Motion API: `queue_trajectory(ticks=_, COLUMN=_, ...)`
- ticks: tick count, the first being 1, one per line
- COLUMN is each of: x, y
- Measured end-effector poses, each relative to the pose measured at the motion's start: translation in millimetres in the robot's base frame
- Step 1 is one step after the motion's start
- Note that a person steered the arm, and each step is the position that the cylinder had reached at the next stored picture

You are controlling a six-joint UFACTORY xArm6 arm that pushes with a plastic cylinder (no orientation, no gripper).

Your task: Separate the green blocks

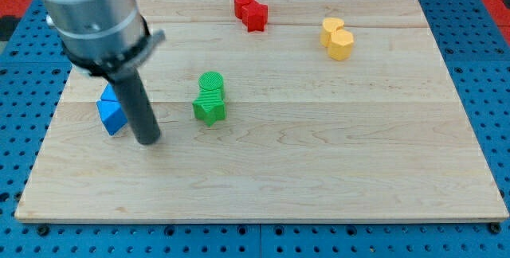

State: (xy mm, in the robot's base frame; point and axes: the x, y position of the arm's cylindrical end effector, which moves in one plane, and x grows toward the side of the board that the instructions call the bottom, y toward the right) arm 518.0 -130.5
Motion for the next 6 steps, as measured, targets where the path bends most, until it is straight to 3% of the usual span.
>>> queue_trajectory(ticks=1, x=-11, y=19)
queue_trajectory(ticks=3, x=-76, y=23)
queue_trajectory(ticks=4, x=-95, y=59)
queue_trajectory(ticks=5, x=-91, y=131)
queue_trajectory(ticks=6, x=-124, y=164)
